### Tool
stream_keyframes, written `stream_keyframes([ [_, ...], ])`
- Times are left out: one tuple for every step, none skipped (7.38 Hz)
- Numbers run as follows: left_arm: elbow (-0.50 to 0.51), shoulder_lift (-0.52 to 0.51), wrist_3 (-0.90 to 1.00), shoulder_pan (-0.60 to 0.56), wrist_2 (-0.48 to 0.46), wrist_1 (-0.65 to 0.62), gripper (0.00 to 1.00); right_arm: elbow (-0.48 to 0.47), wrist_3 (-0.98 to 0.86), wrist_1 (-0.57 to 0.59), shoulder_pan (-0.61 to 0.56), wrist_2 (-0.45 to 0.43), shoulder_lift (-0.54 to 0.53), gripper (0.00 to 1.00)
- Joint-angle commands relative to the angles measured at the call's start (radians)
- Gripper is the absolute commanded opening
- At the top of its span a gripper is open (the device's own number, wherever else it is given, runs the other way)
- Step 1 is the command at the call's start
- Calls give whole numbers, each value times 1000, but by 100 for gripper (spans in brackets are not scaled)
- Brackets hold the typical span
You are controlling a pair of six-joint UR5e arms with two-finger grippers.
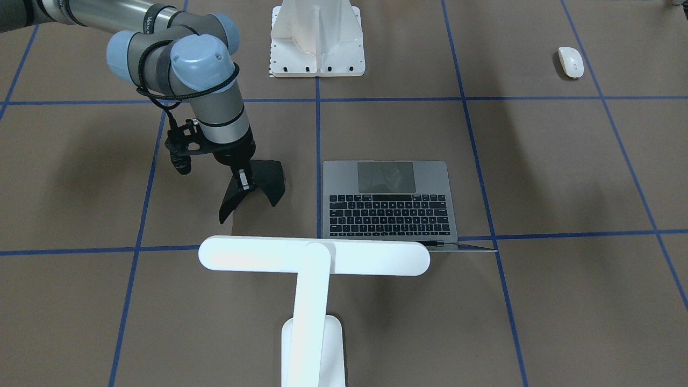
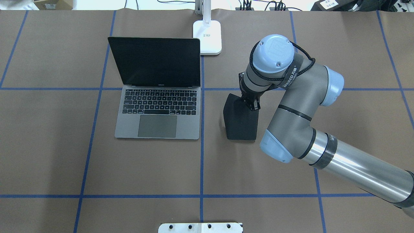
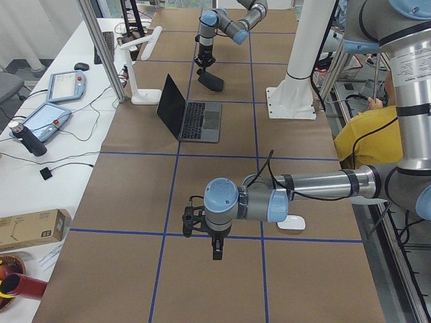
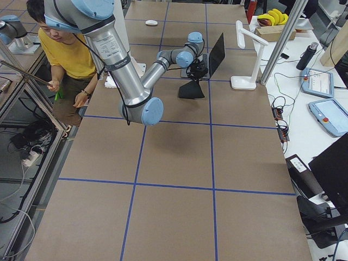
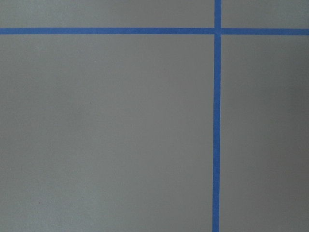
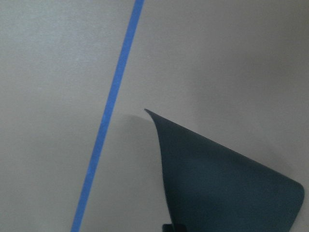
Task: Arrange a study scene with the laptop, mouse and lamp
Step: 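Move the mouse pad with the right gripper next to the laptop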
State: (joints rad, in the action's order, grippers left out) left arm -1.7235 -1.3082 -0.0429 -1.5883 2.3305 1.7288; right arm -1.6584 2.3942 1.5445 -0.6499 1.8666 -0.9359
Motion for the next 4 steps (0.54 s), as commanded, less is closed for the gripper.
stream_keyframes([
  [5, 1, 0, 1, 1, 0, 100, 78, 0, -58, -13, -49, 3, 0],
  [5, 1, 0, 1, 1, 0, 100, 107, -1, -76, -28, -52, 3, 0],
  [5, 1, 0, 1, 1, 0, 100, 132, -3, -93, -37, -56, 5, 0],
  [5, 1, 0, 1, 1, 0, 100, 147, 0, -104, -37, -79, 18, 0],
])
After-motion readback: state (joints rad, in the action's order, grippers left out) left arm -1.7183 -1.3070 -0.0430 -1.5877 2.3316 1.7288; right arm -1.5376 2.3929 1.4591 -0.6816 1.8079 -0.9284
